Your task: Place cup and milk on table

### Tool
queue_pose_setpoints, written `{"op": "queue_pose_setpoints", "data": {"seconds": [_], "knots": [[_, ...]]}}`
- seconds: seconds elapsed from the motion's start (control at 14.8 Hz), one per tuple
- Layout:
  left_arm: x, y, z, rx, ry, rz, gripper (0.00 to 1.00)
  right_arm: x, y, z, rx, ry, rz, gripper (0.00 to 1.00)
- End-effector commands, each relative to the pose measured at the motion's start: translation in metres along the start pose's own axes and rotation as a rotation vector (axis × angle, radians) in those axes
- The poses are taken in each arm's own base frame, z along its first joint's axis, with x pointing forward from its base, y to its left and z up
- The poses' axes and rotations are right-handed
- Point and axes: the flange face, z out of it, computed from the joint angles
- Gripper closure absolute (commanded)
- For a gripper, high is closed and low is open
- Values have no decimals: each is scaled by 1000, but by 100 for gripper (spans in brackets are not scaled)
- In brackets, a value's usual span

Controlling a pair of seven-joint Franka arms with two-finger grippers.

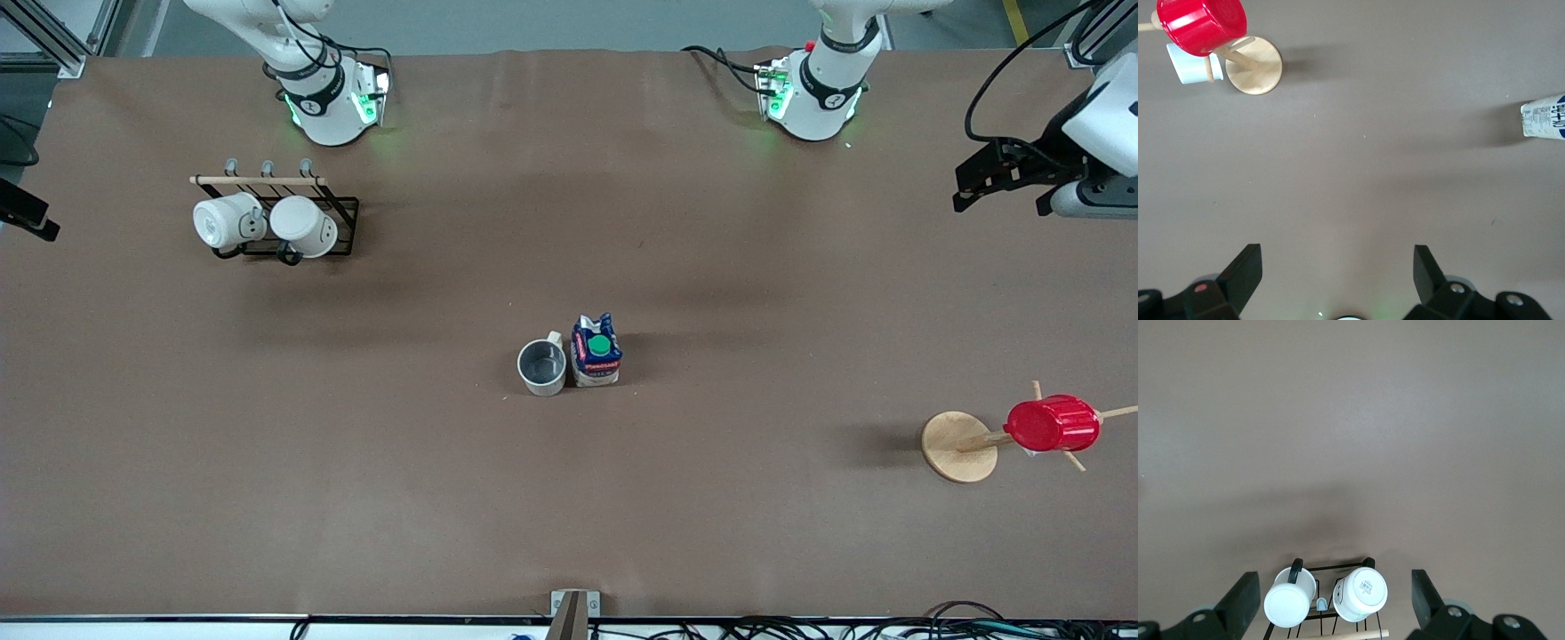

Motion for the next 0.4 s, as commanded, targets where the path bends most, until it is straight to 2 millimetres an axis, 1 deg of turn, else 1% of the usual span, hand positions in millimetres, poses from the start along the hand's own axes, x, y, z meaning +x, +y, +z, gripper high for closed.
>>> {"op": "queue_pose_setpoints", "data": {"seconds": [0.0, 0.34], "knots": [[-9, 7, -5, -11, 12, 25, 0, -5, 2, -2, -2, 10, 0, 0], [-6, 4, -2, -4, 7, 23, 0, -4, 0, -6, 13, 23, 7, 0]]}}
